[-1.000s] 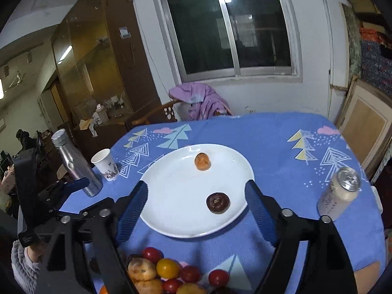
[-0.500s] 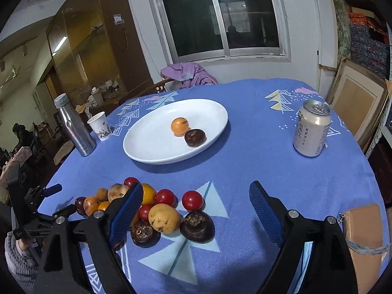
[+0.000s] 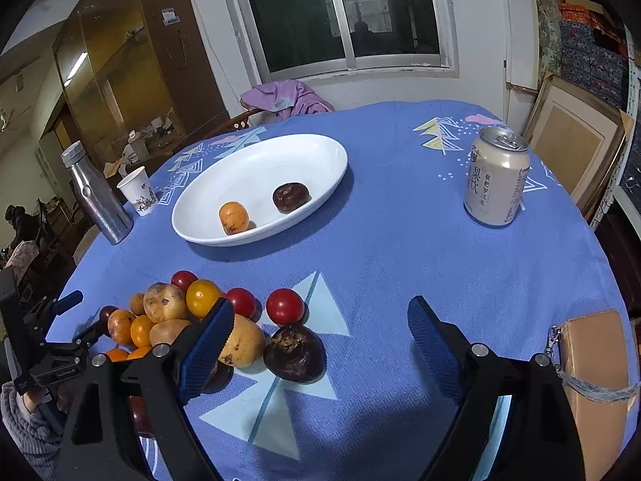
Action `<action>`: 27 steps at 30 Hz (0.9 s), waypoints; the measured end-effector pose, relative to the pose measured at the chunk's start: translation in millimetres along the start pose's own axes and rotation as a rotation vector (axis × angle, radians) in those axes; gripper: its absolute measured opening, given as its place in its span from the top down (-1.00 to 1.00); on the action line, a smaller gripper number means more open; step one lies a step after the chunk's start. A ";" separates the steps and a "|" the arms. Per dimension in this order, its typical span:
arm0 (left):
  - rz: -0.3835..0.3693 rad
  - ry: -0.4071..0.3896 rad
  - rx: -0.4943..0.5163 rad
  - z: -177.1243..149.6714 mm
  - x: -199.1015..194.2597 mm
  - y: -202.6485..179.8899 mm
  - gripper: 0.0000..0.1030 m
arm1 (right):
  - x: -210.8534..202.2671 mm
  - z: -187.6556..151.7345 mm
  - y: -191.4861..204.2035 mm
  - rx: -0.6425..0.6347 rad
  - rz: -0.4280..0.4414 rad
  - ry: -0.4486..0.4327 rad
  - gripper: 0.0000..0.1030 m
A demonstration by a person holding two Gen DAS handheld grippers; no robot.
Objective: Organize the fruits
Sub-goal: 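Move the open left tool back to a dark red plum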
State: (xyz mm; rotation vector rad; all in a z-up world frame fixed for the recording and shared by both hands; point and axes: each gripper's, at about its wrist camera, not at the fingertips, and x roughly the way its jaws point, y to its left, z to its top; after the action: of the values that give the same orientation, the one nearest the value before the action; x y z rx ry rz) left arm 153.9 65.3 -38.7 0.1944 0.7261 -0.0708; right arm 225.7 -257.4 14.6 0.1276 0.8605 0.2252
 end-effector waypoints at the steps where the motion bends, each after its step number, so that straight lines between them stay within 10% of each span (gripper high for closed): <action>1: -0.002 -0.009 0.003 0.9 -0.5 -0.8 -0.43 | 2.0 -0.2 -0.7 0.002 0.000 0.008 -0.73; 14: -0.182 0.081 -0.068 -1.4 11.0 15.1 -0.23 | 6.1 -2.7 -0.1 -0.002 0.000 0.031 -0.74; 21: 0.035 -0.005 -0.123 -1.2 0.6 36.5 -0.51 | 6.9 -1.6 -3.5 0.010 0.005 0.033 -0.74; 27: -0.103 0.037 -0.056 -2.9 8.0 17.0 -0.39 | 7.6 -2.1 -3.3 0.005 0.006 0.034 -0.74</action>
State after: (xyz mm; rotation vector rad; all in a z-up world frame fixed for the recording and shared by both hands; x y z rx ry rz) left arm 160.2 82.5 -43.5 0.1054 0.7734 -0.1448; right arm 229.4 -258.7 7.0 0.1313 0.8948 0.2313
